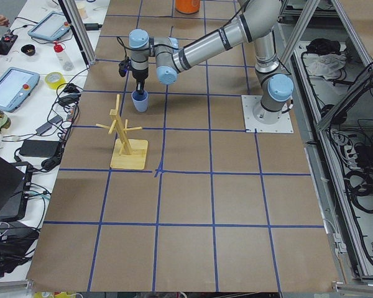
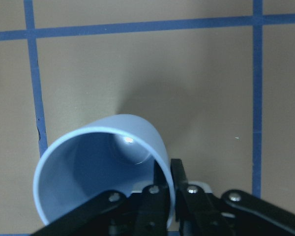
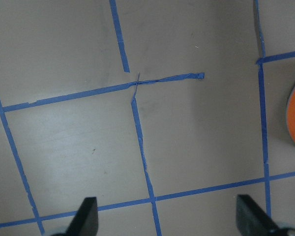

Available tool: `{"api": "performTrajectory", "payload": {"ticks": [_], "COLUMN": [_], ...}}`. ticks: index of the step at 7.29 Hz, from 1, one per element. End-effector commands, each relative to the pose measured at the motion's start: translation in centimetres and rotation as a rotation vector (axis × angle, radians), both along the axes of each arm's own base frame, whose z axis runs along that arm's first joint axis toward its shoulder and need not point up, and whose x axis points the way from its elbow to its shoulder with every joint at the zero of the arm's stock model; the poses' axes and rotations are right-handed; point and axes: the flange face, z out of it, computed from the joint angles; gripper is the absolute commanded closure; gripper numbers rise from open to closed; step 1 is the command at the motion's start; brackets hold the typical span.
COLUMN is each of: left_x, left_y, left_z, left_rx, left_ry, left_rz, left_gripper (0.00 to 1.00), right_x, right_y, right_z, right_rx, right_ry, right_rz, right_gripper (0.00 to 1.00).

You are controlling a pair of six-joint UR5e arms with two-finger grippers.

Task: Flip cup
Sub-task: 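Set the cup upright on the table and open the left gripper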

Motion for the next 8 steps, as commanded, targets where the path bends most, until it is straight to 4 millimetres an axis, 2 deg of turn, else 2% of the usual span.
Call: {"api": "performTrajectory", "payload": {"ticks": [1,2,3,4,5,6,7,8], "left_x": [0.1,0.0,-0.1,-0.5,-1.7,-4.1,-7.6,-10.1], "left_y": [-0.1,0.0,0.0,0.5,1.3,2.4,4.0,5.9], "left_z": [-0.2,0.4,0.8,2.7,4.7,7.2,11.6,17.5], "left_rx": [0.002,-0.009,-0.015,-0.035,-0.042,-0.028,-0.021,0.009], "left_ry": [-0.004,-0.004,0.008,0.005,0.002,0.001,0.003,0.003], "left_rz": [0.007,0.01,0.009,0.002,-0.014,-0.049,-0.05,-0.073], "left_gripper": [0.72,0.51,0.15,0.0,0.0,0.0,0.0,0.0], "right_x": [0.0,0.0,0.0,0.0,0.0,0.0,0.0,-0.3], "right_y": [0.0,0.0,0.0,0.0,0.0,0.0,0.0,0.0], "right_z": [0.0,0.0,0.0,0.0,0.0,0.0,0.0,-0.1], "right_rx": [0.001,-0.001,0.001,-0.001,0.001,0.001,0.0,0.005], "right_ry": [0.0,0.0,0.0,0.0,0.0,0.0,0.003,0.034], "right_rz": [-0.001,-0.001,-0.001,-0.001,-0.001,-0.001,0.001,0.007], "right_gripper": [0.0,0.0,0.0,0.0,0.0,0.0,0.0,0.0]}}
